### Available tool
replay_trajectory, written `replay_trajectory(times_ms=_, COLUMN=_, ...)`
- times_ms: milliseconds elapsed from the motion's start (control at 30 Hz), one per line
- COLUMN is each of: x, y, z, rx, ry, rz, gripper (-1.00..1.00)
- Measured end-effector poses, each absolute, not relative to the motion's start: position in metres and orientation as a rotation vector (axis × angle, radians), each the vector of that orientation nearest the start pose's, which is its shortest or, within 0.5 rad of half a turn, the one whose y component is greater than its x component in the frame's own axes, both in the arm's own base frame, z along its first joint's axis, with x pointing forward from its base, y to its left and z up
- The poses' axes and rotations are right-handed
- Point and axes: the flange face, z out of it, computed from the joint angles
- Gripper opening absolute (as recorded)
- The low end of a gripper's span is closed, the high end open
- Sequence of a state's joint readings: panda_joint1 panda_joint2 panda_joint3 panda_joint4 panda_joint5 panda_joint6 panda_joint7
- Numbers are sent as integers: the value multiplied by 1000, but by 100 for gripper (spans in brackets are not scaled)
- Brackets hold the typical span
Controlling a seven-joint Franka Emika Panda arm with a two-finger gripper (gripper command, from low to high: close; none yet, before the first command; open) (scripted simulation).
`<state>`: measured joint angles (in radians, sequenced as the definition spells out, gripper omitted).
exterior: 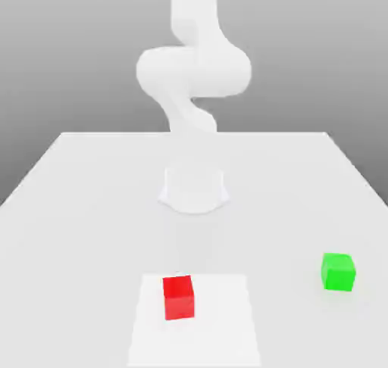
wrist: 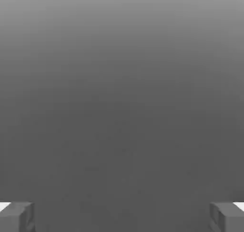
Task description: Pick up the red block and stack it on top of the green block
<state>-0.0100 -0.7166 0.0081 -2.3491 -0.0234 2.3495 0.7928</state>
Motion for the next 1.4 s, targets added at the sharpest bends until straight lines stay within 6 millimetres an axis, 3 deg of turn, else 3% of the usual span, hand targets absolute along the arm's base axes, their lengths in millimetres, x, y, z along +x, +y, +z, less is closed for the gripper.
replay_trajectory(times_ms=133, x=425, y=-5, z=563, rx=-2679, ry=1060, rz=-803, gripper=0)
replay_trajectory(times_ms=300, x=447, y=-16, z=442, rx=-2827, ry=1059, rz=-578, gripper=0)
replay_trajectory(times_ms=433, x=440, y=-23, z=349, rx=-2913, ry=1042, rz=-375, gripper=0)
replay_trajectory(times_ms=567, x=414, y=-27, z=264, rx=-2966, ry=1012, rz=-156, gripper=0)
replay_trajectory(times_ms=633, x=396, y=-27, z=226, rx=-2979, ry=993, rz=-50, gripper=0)
replay_trajectory(times_ms=700, x=391, y=-27, z=201, rx=-2981, ry=987, rz=-13, gripper=0)
replay_trajectory(times_ms=833, x=388, y=-27, z=159, rx=-2982, ry=986, rz=-2, gripper=0)
replay_trajectory(times_ms=867, x=388, y=-27, z=150, rx=-2983, ry=985, rz=-1, gripper=-100)
replay_trajectory(times_ms=1100, x=387, y=-27, z=148, rx=-2983, ry=985, rz=0, gripper=-100)
replay_trajectory(times_ms=1300, x=387, y=-27, z=200, rx=-2983, ry=985, rz=0, gripper=-100)
replay_trajectory(times_ms=1400, x=391, y=20, z=214, rx=-3006, ry=900, rz=-2, gripper=-100)
